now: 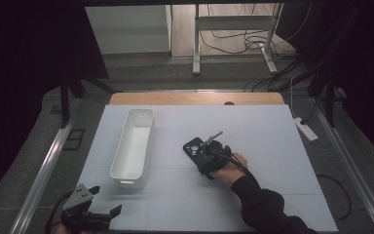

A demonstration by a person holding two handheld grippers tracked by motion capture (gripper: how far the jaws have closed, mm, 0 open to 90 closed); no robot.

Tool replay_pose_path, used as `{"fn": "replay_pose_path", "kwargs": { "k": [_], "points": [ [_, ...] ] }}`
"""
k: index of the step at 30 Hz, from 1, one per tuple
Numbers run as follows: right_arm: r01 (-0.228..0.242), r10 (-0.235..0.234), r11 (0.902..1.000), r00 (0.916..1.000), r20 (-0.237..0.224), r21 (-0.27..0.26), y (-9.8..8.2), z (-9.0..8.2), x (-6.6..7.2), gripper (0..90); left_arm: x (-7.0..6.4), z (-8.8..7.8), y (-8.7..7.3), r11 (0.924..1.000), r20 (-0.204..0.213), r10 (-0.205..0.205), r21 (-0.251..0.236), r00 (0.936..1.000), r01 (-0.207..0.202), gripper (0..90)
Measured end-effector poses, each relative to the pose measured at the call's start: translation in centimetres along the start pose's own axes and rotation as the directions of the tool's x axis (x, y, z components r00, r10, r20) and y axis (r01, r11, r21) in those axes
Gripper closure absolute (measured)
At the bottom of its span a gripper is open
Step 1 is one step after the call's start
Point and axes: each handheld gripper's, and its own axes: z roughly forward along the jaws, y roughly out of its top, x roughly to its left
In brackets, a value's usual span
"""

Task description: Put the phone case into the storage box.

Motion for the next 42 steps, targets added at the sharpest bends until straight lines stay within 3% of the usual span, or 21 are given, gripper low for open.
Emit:
{"fn": "replay_pose_path", "kwargs": {
  "k": [10,18,27,37,42],
  "points": [
    [0.039,-0.039,0.9992,0.9992,-0.006,-0.003,-0.1,-0.3,-0.2,15.6,0.1,0.1,0.1,0.9999,0.019,-0.003,0.01,0.9998,0.003,0.0],
    [0.084,-0.084,0.9958,0.9965,-0.003,-0.036,-0.3,-1.1,0.1,15.8,0.2,0.0,0.1,0.9998,0.022,-0.018,0.006,0.9996,0.018,0.0],
    [0.096,-0.101,0.9927,0.9932,-0.058,-0.072,-0.9,-2.4,-0.2,15.7,0.0,-0.1,0.5,0.9997,0.016,-0.023,-0.011,0.9996,0.024,0.0],
    [0.104,-0.115,0.9881,0.9886,-0.096,-0.113,-1.7,-4.3,-0.2,15.7,-0.4,-0.1,1.2,0.9993,0.051,-0.028,-0.024,0.9983,0.029,0.0],
    [0.112,-0.127,0.9844,0.9858,-0.11,-0.136,-2.2,-5.2,0.0,15.7,-0.8,-0.1,1.9,0.9993,0.061,-0.008,-0.036,0.9981,0.01,0.0]
  ]
}}
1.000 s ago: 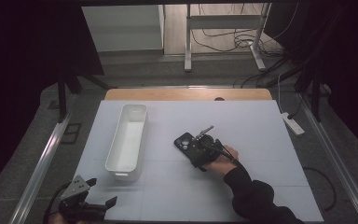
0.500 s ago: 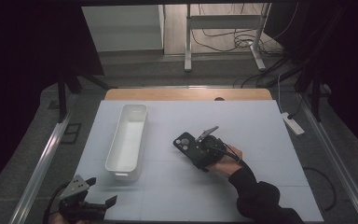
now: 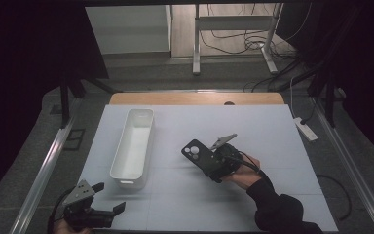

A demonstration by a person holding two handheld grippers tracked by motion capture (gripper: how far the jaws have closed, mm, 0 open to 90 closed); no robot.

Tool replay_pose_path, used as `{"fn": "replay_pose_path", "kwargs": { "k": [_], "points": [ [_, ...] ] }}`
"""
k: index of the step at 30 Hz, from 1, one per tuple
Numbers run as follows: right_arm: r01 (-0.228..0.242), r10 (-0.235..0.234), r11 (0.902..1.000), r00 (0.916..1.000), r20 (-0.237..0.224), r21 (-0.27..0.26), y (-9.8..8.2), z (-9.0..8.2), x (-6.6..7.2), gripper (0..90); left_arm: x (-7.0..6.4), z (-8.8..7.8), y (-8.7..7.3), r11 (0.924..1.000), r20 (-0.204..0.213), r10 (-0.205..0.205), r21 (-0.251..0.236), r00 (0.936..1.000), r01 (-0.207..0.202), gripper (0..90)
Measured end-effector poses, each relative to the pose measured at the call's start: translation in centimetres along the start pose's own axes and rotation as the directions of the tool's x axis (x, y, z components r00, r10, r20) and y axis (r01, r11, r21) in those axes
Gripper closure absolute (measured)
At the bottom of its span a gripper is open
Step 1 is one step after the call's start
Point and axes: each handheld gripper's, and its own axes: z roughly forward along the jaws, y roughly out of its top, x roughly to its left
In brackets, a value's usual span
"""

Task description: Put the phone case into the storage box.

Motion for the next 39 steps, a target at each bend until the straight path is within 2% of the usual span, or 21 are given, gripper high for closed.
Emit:
{"fn": "replay_pose_path", "kwargs": {
  "k": [5,9,17,25,31,39],
  "points": [
    [0.013,-0.014,0.9997,0.9999,-0.006,-0.019,-0.4,-0.9,0.2,15.7,-0.2,-0.1,0.4,1.0,0.009,0.007,-0.005,0.9999,-0.006,0.0],
    [0.015,-0.016,0.9991,0.9998,-0.013,-0.039,-1.0,-1.9,0.4,15.7,-0.2,-0.4,0.9,0.9994,0.049,0.014,-0.032,0.9987,-0.012,0.0],
    [0.011,-0.013,0.9979,0.9993,-0.034,-0.064,-1.9,-3.1,0.8,15.7,-0.6,0.1,1.9,0.9977,0.066,0.061,-0.034,0.996,-0.058,0.0],
    [0.018,-0.024,0.9957,0.9982,-0.056,-0.091,-2.5,-4.2,1.4,15.7,-0.7,0.7,3.2,0.9935,0.086,0.106,-0.049,0.9906,-0.103,0.0],
    [0.018,-0.027,0.993,0.9966,-0.077,-0.117,-3.1,-5.0,1.7,15.7,-0.8,1.2,4.1,0.9906,0.11,0.124,-0.07,0.9862,-0.117,0.0],
    [0.016,-0.029,0.9904,0.9948,-0.097,-0.138,-4.1,-6.0,2.0,15.7,-0.9,2.3,4.9,0.9891,0.144,0.136,-0.075,0.9802,-0.126,0.0]
  ]
}}
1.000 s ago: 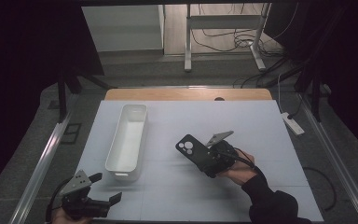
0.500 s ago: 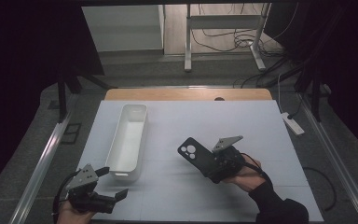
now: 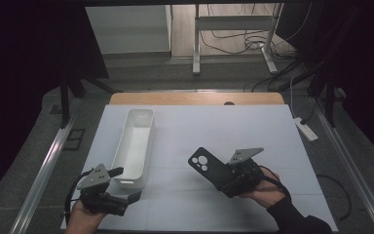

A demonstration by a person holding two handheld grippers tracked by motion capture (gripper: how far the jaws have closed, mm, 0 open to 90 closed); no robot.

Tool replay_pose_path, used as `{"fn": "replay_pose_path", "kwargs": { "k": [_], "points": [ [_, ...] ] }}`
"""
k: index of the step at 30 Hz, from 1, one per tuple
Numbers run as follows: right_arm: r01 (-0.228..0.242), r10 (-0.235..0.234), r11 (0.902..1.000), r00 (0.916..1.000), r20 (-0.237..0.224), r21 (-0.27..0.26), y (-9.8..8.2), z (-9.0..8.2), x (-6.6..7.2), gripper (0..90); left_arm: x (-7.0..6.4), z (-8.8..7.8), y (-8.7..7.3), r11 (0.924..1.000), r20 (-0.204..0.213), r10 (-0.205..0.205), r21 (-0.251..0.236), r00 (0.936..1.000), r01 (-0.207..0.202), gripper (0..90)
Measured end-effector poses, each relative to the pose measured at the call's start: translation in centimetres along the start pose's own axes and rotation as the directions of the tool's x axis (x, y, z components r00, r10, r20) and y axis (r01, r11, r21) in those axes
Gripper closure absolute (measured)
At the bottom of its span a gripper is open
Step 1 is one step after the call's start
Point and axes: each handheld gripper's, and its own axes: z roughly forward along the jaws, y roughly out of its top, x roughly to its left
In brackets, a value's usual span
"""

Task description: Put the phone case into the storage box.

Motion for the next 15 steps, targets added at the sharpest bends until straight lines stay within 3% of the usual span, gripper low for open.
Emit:
{"fn": "replay_pose_path", "kwargs": {
  "k": [15],
  "points": [
    [0.015,-0.015,0.9992,0.9997,-0.019,-0.036,-1.4,-1.8,1.0,15.6,-0.2,2.3,1.9,0.9986,0.063,0.052,-0.009,0.9967,-0.051,0.0]
  ]
}}
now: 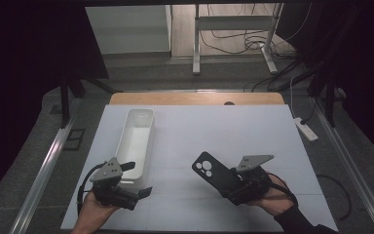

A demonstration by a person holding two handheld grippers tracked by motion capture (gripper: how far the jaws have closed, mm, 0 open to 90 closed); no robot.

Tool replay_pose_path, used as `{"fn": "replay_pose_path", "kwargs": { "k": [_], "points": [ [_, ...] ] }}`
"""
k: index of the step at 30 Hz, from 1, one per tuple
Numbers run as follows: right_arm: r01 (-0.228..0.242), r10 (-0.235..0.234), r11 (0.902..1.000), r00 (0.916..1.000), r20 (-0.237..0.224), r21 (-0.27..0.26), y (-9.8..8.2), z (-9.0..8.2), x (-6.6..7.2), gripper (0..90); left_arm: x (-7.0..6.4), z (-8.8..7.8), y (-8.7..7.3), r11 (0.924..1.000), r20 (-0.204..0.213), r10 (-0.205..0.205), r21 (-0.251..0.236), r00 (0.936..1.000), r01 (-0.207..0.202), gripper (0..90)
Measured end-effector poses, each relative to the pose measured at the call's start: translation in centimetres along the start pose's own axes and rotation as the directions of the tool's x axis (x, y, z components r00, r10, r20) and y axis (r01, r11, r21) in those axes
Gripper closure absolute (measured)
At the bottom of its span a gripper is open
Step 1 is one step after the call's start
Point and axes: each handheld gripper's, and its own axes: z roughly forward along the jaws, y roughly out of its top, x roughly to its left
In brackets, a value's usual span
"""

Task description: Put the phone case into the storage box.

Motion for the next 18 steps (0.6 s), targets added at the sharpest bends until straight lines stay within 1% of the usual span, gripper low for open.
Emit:
{"fn": "replay_pose_path", "kwargs": {
  "k": [3,4,8,10,18],
  "points": [
    [0.003,-0.003,1.0,1.0,-0.009,-0.009,-0.2,-0.3,0.2,15.6,0.0,0.6,0.2,0.9999,0.018,0.013,0.001,0.9998,-0.013,0.0],
    [0.003,-0.003,1.0,1.0,-0.009,-0.009,-0.2,-0.3,0.2,15.6,0.0,0.6,0.2,0.9999,0.018,0.013,0.001,0.9998,-0.013,0.0],
    [0.007,-0.007,0.9999,0.9999,-0.012,-0.012,-0.6,-0.7,0.5,15.6,0.0,1.4,0.5,0.9997,0.043,0.024,0.003,0.9988,-0.024,0.0],
    [0.007,-0.007,0.9999,0.9999,-0.015,-0.012,-0.7,-0.8,0.5,15.5,0.0,1.5,0.6,0.9997,0.048,0.024,0.002,0.9986,-0.024,0.0],
    [0.007,-0.008,0.9995,0.9997,-0.024,-0.029,-1.3,-1.4,0.9,15.5,-0.2,2.7,1.3,0.9986,0.085,0.054,-0.001,0.995,-0.054,0.0]
  ]
}}
